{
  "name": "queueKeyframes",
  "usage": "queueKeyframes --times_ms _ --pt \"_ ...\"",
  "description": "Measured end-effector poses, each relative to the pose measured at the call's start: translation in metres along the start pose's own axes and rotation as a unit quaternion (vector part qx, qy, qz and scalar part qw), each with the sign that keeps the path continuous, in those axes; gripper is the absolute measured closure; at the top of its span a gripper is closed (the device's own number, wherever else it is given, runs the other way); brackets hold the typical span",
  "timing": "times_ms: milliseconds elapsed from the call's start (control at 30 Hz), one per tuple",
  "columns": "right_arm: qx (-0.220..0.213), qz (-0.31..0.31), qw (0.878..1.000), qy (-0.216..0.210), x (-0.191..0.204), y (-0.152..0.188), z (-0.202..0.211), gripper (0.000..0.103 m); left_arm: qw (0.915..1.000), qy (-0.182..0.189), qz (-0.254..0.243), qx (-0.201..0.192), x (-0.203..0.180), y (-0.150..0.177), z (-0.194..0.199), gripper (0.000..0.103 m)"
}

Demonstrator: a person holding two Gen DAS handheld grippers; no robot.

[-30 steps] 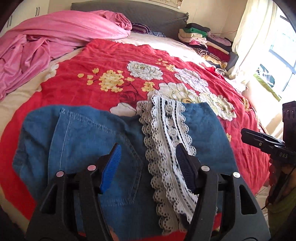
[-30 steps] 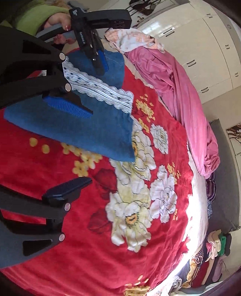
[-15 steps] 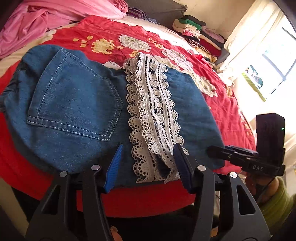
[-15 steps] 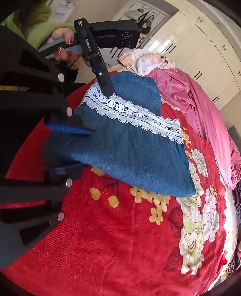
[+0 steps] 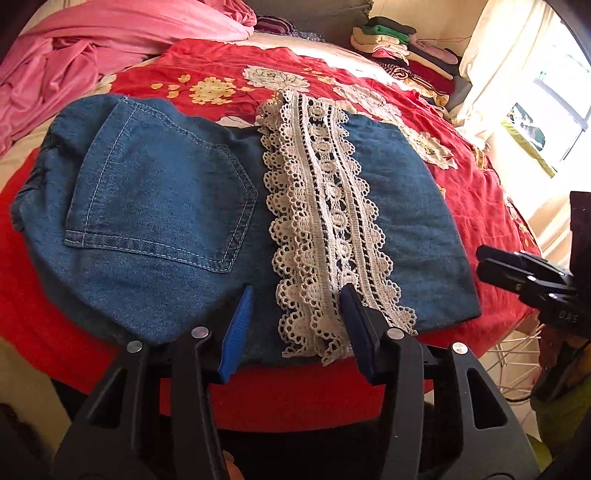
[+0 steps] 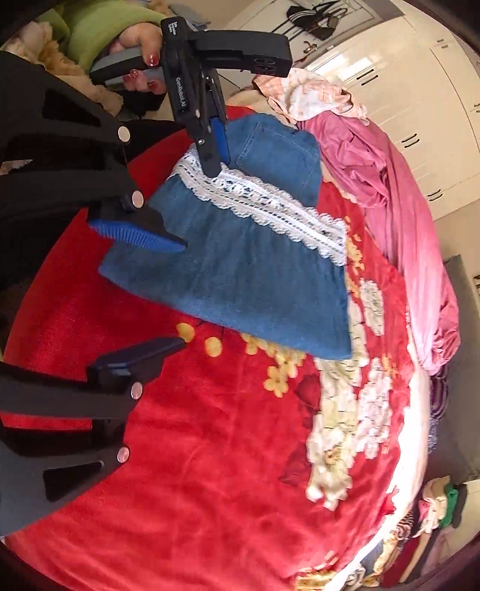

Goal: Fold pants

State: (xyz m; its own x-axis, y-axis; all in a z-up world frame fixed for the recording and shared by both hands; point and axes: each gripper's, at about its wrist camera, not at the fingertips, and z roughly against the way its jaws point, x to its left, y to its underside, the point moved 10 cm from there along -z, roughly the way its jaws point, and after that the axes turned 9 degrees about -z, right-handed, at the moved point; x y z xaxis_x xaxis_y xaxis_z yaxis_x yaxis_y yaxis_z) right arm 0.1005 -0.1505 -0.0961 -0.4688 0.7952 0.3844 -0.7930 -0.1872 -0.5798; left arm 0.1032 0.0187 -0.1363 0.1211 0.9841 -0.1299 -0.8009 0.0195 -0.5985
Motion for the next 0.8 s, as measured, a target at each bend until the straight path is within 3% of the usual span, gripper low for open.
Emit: queueKeyframes --times_ms 133,267,400,567,667,800 --pt "-0.02 0.051 0.999 -0.002 0.02 -0.008 0.004 0.053 0.9997 -0.016 -0.016 -0.005 -0.005 -0.002 0.007 0.061" --pt "-0.003 0.087 0.996 0.011 0.035 -0.005 -0.015 0.053 0.9994 -0.027 -0.02 -0.004 -0.003 0.0 0.01 0.057" --pt "0.051 0.096 0.994 0.032 0.033 0.014 -0.044 0.052 0.9997 -0.022 -0.014 0.003 0.0 0.003 0.004 0.054" --pt "0.052 0.081 0.995 0.017 0.032 0.015 -0.051 0.046 0.9998 -0.017 -0.014 0.0 0.0 0.004 0.004 0.053" --pt "0.042 0.071 0.997 -0.004 0.036 0.008 -0.038 0.044 0.9996 -0.002 -0.005 -0.029 0.005 -0.005 0.026 0.047" --pt "0.005 0.071 0.997 -0.005 0.038 -0.009 -0.021 0.038 0.9945 -0.033 0.039 -0.091 0.052 -0.026 0.073 0.043"
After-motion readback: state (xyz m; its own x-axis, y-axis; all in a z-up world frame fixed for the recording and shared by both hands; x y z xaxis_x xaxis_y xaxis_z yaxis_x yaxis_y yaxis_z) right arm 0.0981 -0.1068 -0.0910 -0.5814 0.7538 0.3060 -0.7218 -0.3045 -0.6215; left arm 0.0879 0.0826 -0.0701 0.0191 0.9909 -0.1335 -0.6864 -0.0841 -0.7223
